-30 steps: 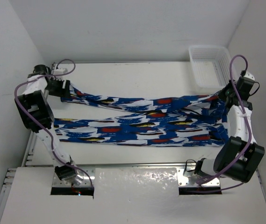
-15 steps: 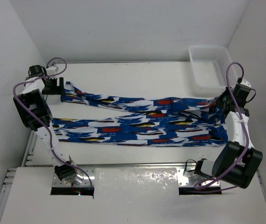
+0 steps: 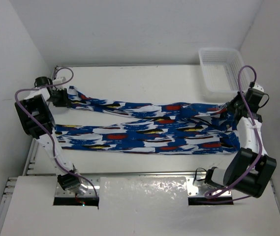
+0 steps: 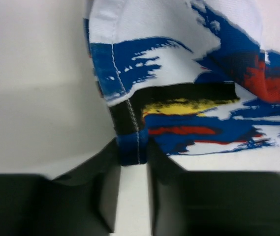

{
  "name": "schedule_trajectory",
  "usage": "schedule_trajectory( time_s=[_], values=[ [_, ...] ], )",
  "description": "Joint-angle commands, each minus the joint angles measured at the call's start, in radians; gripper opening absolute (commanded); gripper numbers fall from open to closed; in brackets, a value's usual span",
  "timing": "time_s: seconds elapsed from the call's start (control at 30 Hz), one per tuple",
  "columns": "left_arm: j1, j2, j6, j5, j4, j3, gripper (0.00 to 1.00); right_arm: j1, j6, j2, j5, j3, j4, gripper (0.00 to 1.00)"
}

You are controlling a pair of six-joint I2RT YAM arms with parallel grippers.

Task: Fold and stack the trousers
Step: Fold the trousers

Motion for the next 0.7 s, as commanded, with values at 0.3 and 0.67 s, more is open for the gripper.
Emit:
schedule_trajectory(
  time_s=[0.3,0.67],
  values=[
    [0.111,-0.077,0.016,0.174,-0.246,0.285,0.00,0.008,-0.032,0.014,0.014,0.157,-0.015,0.00],
    [0.298,-0.153,0.258,0.050,-0.625,0.568,0.00,-0.003,-0.019,-0.032,0.106,0.232,-0.128,0.00]
  ],
)
